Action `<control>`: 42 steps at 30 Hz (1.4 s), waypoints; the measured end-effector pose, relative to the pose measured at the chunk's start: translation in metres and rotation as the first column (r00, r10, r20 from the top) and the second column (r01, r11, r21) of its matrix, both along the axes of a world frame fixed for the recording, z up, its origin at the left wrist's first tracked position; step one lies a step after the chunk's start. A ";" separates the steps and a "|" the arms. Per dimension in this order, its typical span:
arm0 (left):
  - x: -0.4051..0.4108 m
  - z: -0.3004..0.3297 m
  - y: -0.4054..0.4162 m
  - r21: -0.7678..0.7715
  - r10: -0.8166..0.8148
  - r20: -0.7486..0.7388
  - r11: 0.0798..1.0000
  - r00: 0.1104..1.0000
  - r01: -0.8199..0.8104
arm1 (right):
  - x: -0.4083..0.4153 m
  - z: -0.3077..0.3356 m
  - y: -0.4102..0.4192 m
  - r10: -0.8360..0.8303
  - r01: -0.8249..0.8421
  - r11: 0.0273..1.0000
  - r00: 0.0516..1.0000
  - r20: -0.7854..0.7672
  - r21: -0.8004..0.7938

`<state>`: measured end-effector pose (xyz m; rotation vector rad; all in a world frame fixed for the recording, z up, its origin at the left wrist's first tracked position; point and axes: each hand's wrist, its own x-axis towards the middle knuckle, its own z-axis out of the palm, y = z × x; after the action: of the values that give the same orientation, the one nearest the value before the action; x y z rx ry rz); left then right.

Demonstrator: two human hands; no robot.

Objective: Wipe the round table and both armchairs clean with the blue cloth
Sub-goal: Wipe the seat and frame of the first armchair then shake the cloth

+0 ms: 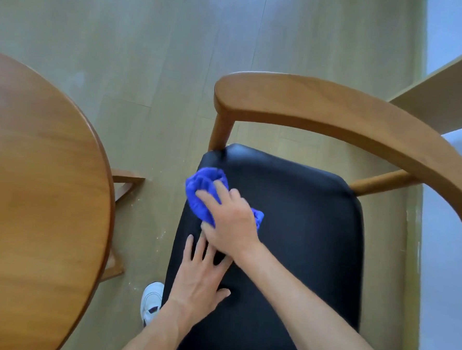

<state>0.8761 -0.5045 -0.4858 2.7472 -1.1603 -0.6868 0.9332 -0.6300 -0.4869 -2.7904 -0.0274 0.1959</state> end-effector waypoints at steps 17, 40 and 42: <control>0.010 0.016 0.052 -0.367 0.467 0.025 0.827 0.884 -0.426 | -0.034 -0.003 0.027 0.185 -0.188 0.981 0.979 0.080 0.035; 0.042 0.026 0.019 -0.202 0.534 -0.229 0.792 0.814 -0.576 | -0.211 -0.004 0.076 0.441 -0.441 0.896 0.897 0.008 0.057; 0.034 0.026 0.015 -0.102 0.480 -0.240 0.852 0.844 -0.514 | -0.245 -0.003 0.067 0.654 -0.658 0.753 0.748 -0.113 0.001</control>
<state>0.9104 -0.4895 -0.4596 2.5868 -0.3990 -0.7390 0.6886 -0.5625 -0.4902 -2.6777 -1.0043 0.5185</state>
